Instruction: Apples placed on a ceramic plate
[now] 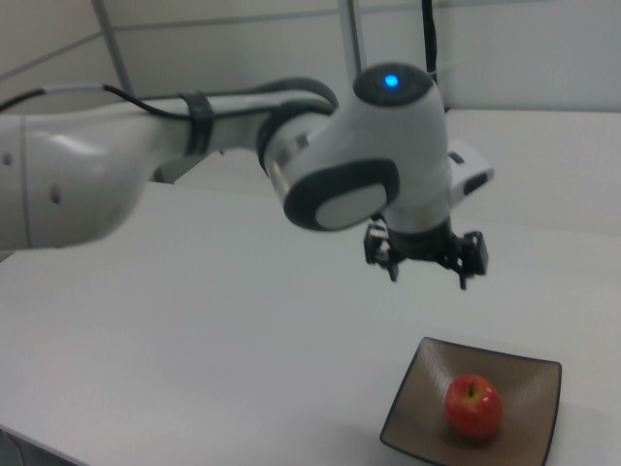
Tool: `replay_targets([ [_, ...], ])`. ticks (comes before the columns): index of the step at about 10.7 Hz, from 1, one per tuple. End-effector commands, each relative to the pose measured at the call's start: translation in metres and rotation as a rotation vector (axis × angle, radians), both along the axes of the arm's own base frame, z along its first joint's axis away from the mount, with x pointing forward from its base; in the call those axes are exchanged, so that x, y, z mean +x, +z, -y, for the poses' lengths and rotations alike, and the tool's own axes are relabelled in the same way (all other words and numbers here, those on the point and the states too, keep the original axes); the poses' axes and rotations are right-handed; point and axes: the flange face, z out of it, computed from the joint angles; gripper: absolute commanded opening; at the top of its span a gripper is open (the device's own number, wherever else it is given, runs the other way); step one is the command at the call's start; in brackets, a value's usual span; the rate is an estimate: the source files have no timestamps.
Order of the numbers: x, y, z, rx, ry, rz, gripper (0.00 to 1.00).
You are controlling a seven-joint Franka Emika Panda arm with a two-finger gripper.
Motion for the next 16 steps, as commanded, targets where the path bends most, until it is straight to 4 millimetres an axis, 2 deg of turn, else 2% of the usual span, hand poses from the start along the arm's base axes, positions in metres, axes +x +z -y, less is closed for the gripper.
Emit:
replay_targets([
  [1,-0.016,0.068,-0.034,0.105,-0.098,-0.028,1.0],
  [2,-0.025,0.089,-0.043,0.136,-0.133,-0.049,1.0],
  [4,-0.032,0.127,-0.081,0.19,-0.166,-0.113,1.0],
  [6,-0.033,0.159,-0.119,0.231,-0.274,-0.161,1.0],
  [10,-0.023,0.173,-0.192,0.261,-0.417,-0.226,1.0],
  [11,-0.022,0.177,-0.214,0.223,-0.451,-0.236,1.0],
  [12,-0.024,0.18,-0.248,0.173,-0.441,-0.258,1.0],
  [14,-0.021,0.171,-0.313,0.079,-0.377,-0.288,1.0],
  [15,-0.02,0.159,-0.334,0.058,-0.334,-0.3,1.0],
  [16,-0.018,0.151,-0.345,0.044,-0.302,-0.307,1.0],
])
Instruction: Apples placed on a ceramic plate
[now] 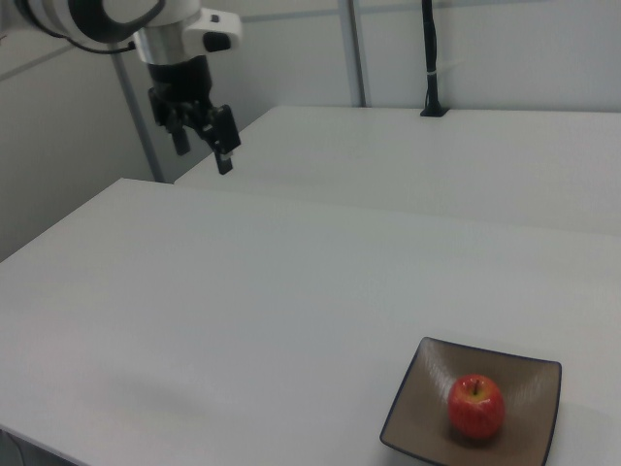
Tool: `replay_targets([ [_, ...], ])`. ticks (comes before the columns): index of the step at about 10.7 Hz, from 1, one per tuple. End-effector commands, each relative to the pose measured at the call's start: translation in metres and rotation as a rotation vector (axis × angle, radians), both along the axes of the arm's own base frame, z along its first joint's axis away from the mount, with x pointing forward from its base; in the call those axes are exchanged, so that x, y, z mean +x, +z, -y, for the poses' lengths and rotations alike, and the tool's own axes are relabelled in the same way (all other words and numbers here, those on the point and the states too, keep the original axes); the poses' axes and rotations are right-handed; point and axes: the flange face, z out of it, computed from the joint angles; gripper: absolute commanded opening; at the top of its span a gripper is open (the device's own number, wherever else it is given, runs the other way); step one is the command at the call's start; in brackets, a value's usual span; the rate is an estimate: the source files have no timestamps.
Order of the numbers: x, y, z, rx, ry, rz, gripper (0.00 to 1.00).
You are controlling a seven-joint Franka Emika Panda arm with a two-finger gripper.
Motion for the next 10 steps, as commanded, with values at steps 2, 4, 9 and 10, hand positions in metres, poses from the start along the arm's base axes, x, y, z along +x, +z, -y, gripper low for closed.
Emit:
replay_targets([
  [2,0.005,-0.033,-0.047,-0.085,0.125,0.017,1.0],
  [4,0.01,-0.046,-0.055,-0.119,0.229,0.044,1.0],
  [9,0.019,-0.051,-0.042,-0.098,0.267,0.06,1.0],
  [10,0.018,-0.05,-0.042,-0.096,0.265,0.063,1.0],
])
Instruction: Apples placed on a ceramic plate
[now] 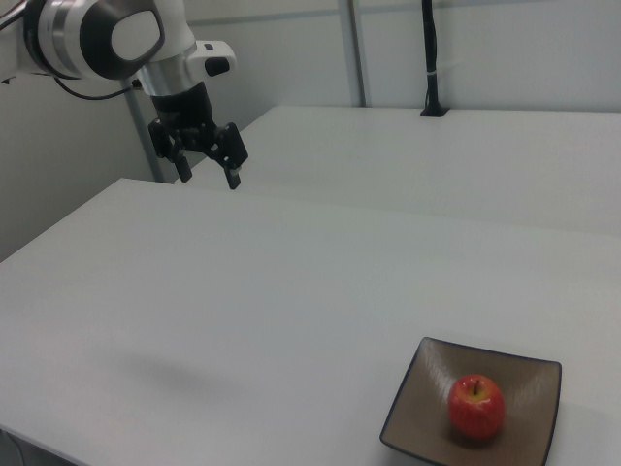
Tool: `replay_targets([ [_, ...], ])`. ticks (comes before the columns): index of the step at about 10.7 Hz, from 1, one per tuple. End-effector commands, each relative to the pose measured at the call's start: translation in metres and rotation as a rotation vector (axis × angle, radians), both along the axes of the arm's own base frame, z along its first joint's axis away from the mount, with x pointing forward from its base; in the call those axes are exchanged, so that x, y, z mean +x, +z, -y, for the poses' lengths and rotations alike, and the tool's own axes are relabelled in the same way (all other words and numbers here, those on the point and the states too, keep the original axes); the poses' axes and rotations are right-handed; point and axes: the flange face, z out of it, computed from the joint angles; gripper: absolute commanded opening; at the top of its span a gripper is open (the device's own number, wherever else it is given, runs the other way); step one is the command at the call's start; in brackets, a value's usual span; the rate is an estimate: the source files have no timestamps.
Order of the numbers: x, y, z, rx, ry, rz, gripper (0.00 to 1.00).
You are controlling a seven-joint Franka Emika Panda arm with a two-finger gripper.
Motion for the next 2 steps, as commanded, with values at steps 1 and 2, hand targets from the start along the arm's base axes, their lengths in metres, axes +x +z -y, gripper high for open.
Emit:
replay_targets([
  [1,-0.0001,0.0013,0.0005,0.006,0.015,0.023,1.0],
  [2,0.0005,0.0013,0.002,0.007,0.013,0.023,1.0],
])
